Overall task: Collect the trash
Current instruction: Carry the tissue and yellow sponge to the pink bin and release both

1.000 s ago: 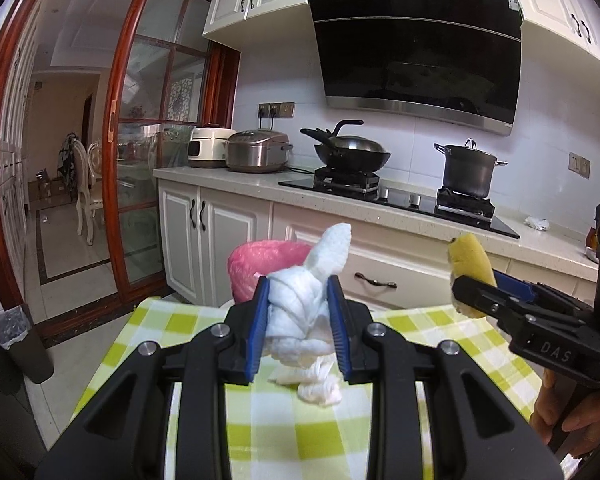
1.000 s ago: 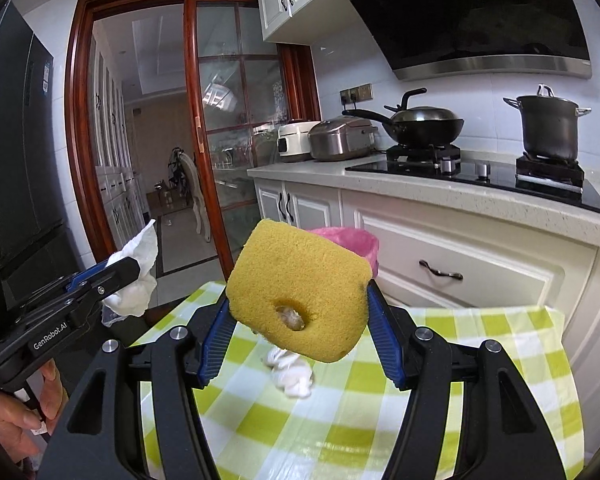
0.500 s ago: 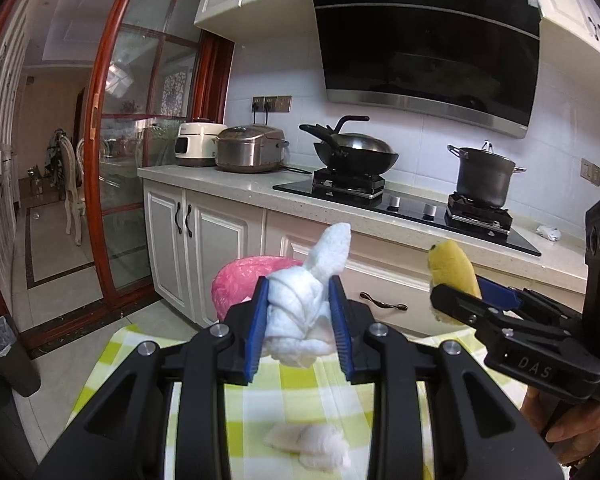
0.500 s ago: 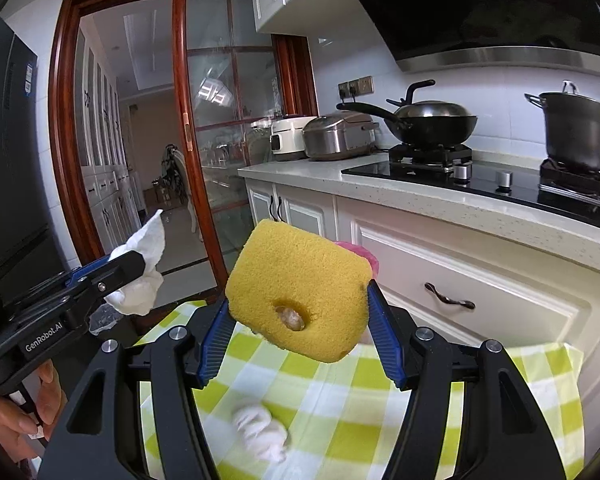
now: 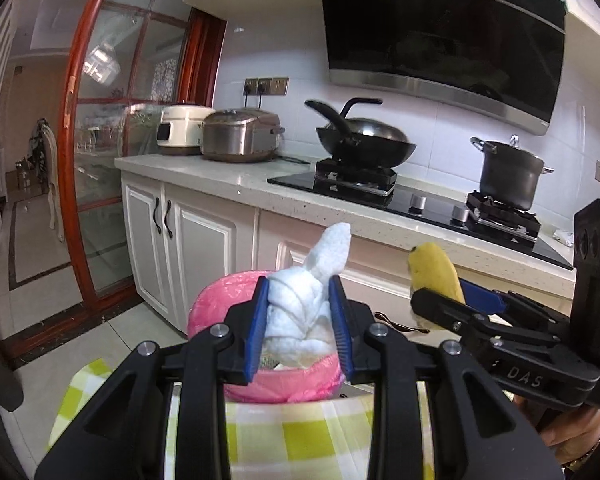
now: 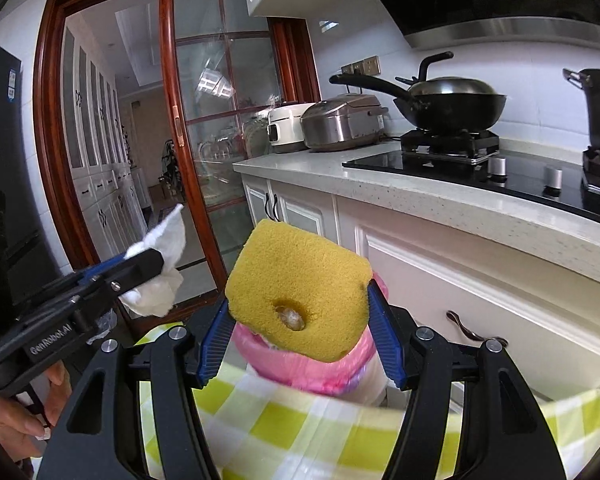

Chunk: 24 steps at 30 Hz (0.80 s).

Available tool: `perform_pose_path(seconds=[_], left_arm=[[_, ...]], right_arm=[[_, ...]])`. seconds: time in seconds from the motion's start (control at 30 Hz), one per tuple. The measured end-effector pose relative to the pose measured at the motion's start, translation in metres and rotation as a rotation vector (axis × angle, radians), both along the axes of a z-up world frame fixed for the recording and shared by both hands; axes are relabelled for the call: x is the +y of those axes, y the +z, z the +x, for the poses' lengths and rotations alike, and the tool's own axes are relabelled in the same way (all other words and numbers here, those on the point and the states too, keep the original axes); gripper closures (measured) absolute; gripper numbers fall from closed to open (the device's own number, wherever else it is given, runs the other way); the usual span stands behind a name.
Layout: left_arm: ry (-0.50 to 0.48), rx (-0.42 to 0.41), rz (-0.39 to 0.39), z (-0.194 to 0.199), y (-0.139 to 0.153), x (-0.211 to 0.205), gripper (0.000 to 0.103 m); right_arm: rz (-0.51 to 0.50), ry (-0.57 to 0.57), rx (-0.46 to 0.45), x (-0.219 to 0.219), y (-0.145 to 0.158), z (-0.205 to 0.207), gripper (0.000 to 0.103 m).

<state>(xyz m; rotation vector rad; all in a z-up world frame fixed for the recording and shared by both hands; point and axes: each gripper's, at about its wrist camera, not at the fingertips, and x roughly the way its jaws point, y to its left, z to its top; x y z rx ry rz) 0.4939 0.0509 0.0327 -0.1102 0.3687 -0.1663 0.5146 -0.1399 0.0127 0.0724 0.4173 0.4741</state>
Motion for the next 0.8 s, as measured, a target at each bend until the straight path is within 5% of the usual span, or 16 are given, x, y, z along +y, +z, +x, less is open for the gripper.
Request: perform_pose_path(seconds=[0.53,0.8], left_arm=[[0.044,0.046,-0.005,0.105,-0.056,0.017,0.073],[0.047,0.044,0.017,0.119,-0.073,0.023,0.054]], right_arm=[[0.026,0.018,0.028,0.011,-0.035,0.078,0.043],[0.010,0.019,0.051,0.022,-0.057,0.088,0.042]])
